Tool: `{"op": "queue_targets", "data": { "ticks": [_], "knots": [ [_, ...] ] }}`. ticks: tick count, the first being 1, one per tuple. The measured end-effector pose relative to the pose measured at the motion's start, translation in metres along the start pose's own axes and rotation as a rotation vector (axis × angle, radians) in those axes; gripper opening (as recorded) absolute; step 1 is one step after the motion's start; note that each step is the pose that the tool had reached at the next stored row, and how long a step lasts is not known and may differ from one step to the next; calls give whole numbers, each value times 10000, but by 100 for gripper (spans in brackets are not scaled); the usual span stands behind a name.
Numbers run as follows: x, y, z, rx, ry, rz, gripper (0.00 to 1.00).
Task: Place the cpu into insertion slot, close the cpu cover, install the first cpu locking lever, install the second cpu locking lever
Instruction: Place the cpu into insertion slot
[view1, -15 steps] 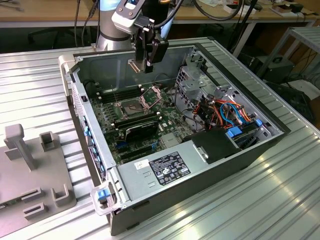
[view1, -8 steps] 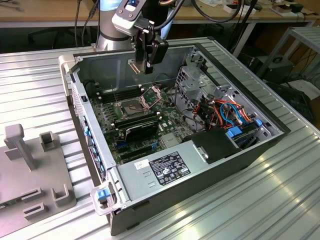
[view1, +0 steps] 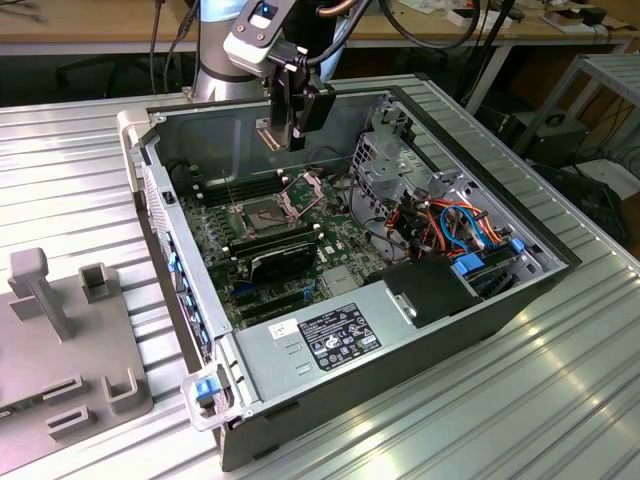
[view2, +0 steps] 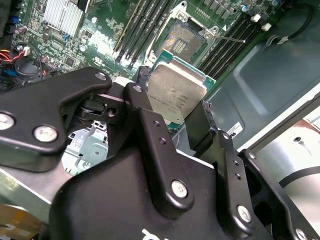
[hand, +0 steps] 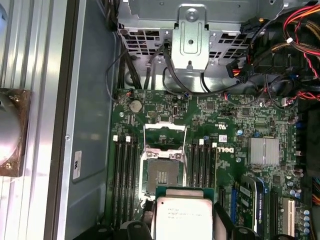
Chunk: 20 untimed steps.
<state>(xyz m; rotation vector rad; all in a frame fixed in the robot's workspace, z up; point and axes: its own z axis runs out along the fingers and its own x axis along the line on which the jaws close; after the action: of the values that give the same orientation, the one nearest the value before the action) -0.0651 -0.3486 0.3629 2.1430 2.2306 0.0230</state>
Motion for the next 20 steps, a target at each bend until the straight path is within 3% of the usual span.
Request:
{"op": "queue_targets", "data": {
  "ticks": [20],
  "knots": [
    [1,6,44,3,1,2,54]
  ]
}}
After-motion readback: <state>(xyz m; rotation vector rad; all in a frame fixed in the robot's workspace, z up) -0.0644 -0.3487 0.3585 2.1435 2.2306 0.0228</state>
